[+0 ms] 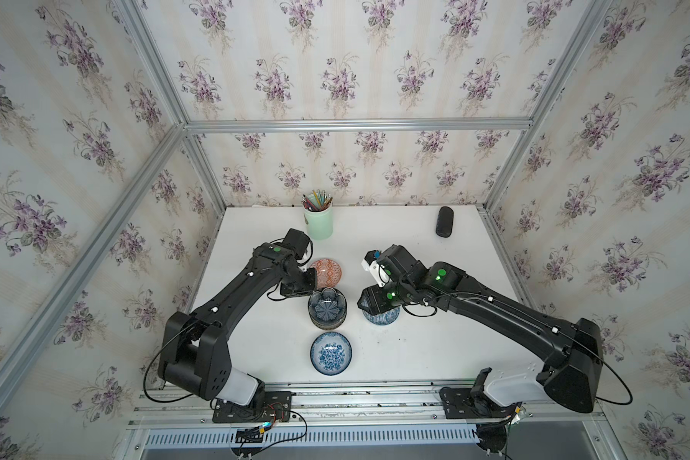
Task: Stack the bowls
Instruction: Place the bowl on the bowl.
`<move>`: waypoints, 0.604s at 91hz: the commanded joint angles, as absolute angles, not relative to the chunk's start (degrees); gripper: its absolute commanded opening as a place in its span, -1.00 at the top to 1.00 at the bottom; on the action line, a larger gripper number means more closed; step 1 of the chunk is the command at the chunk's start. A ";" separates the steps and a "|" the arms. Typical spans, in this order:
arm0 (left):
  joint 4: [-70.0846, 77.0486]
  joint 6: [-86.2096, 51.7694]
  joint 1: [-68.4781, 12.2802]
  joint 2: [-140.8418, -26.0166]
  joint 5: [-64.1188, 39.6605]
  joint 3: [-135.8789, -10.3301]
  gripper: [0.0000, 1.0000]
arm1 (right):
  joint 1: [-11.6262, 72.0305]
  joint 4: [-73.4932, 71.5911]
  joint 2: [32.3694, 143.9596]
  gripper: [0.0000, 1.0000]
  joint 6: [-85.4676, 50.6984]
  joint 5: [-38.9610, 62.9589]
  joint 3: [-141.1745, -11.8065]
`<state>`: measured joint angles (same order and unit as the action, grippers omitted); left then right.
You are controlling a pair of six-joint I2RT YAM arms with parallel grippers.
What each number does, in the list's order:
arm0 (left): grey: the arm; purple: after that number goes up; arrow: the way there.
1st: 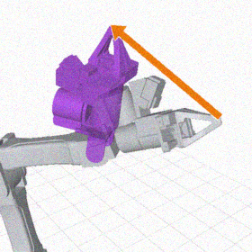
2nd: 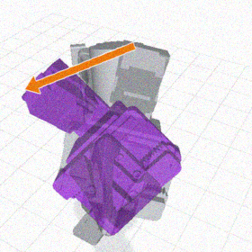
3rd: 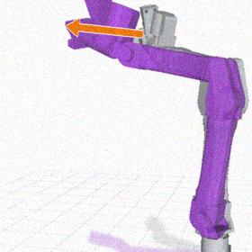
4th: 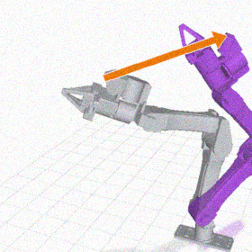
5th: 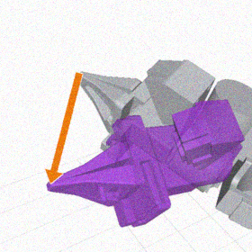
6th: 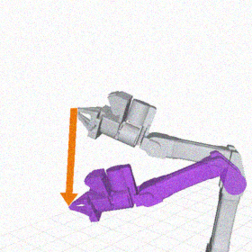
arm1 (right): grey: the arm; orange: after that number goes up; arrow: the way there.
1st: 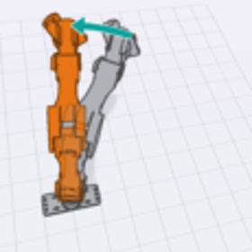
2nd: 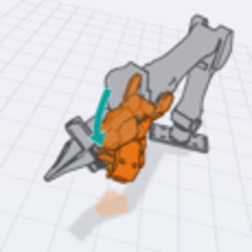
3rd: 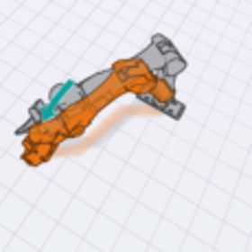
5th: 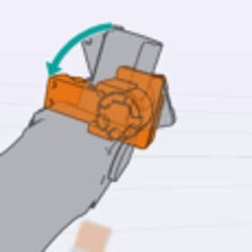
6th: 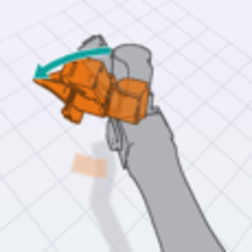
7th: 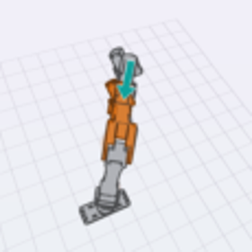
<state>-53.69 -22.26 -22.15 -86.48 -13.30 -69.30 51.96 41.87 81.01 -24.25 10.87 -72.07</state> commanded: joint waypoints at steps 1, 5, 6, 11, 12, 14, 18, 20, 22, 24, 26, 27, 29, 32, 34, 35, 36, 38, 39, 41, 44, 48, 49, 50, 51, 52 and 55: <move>-53.87 -21.05 -22.09 -87.00 -13.44 -70.08 0.82 | 51.94 41.84 80.87 -0.20 -24.30 10.20 -71.79; -53.95 -20.89 -22.14 -87.20 -13.45 -70.28 0.82 | 51.94 41.79 80.78 -0.20 -24.32 10.20 -71.65; -53.96 -20.86 -22.10 -87.32 -13.45 -70.30 0.82 | 51.94 41.77 80.73 -0.21 -24.33 10.20 -71.59; -54.04 -20.81 -22.08 -87.64 -13.49 -70.45 0.82 | 51.94 41.75 80.56 -0.21 -24.33 10.13 -71.52; -54.05 -20.77 -22.11 -87.68 -13.51 -70.47 0.82 | 51.94 41.79 80.53 -0.21 -24.34 10.12 -71.49; -54.05 -20.77 -22.14 -87.86 -13.53 -70.53 0.82 | 51.94 41.76 80.49 -0.21 -24.34 10.11 -71.46; -53.94 -20.68 -22.15 -88.11 -13.60 -70.60 0.82 | 51.95 41.75 80.51 -0.21 -24.33 10.11 -71.46; -53.94 -20.68 -22.15 -88.23 -13.73 -70.65 0.82 | 51.94 41.77 80.46 -0.20 -24.30 10.11 -71.46; -53.96 -20.66 -22.15 -88.35 -13.82 -70.66 0.82 | 51.94 41.75 80.43 -0.21 -24.27 10.04 -71.35; -53.96 -20.66 -22.15 -88.51 -13.87 -70.68 0.82 | 51.94 41.71 80.42 -0.21 -24.33 10.03 -71.36; -54.03 -20.70 -22.10 -88.62 -13.93 -70.69 0.82 | 51.94 41.74 80.40 -0.21 -24.34 10.02 -71.32; -54.04 -20.68 -22.13 -88.65 -13.95 -70.68 0.82 | 51.94 41.74 80.41 -0.21 -24.30 10.02 -71.30; -54.01 -20.68 -22.14 -88.74 -13.99 -70.62 0.82 | 51.94 41.70 80.42 -0.21 -24.33 10.02 -71.24; -53.97 -20.66 -22.15 -88.77 -14.11 -70.47 0.82 | 51.94 41.67 80.42 -0.21 -24.34 10.06 -71.13; -53.86 -20.59 -22.08 -88.81 -14.14 -70.42 0.82 | 51.94 41.66 80.42 -0.21 -24.35 10.14 -71.11; -53.82 -20.58 -22.07 -88.83 -14.15 -70.37 0.81 | 51.94 41.66 80.46 -0.21 -24.35 10.17 -71.11; -53.89 -20.57 -22.11 -88.89 -14.15 -70.34 0.81 | 51.94 41.66 80.49 -0.21 -24.35 10.18 -71.11; -53.99 -20.52 -22.14 -88.93 -14.15 -70.32 0.82 | 51.94 41.73 80.50 -0.21 -24.30 10.19 -71.10; -54.02 -20.55 -22.14 -88.94 -14.11 -70.32 0.82 | 51.94 41.74 80.51 -0.20 -24.32 10.24 -71.06; -54.09 -20.43 -22.13 -88.94 -14.03 -70.40 0.82 | 51.94 41.75 80.51 -0.21 -24.34 10.27 -71.03; -54.20 -20.46 -22.12 -88.87 -13.87 -70.44 0.82 | 51.94 41.74 80.51 -0.21 -24.28 10.28 -70.94; -54.42 -20.34 -22.10 -88.72 -13.72 -70.61 0.81 | 51.90 41.66 80.43 -0.21 -24.26 10.20 -70.85; -54.41 -20.32 -22.08 -88.66 -13.71 -70.68 0.81 | 51.92 41.66 80.43 -0.21 -24.22 10.15 -70.85; -54.45 -20.31 -22.07 -88.63 -13.71 -70.72 0.81 | 51.93 41.66 80.42 -0.21 -24.24 10.13 -70.80; -54.56 -20.35 -22.11 -88.57 -13.71 -70.82 0.81 | 51.94 41.66 80.42 -0.21 -24.25 10.12 -70.78; -54.66 -20.37 -22.13 -88.49 -13.71 -70.92 0.81 | 51.94 41.70 80.42 -0.21 -24.25 10.11 -70.76; -54.77 -20.37 -22.15 -88.32 -13.63 -71.12 0.81 | 51.94 41.79 80.38 -0.21 -24.24 10.17 -70.71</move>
<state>-53.87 -21.15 -22.15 -88.77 -13.54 -70.37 51.96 41.87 80.66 -24.25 10.39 -70.96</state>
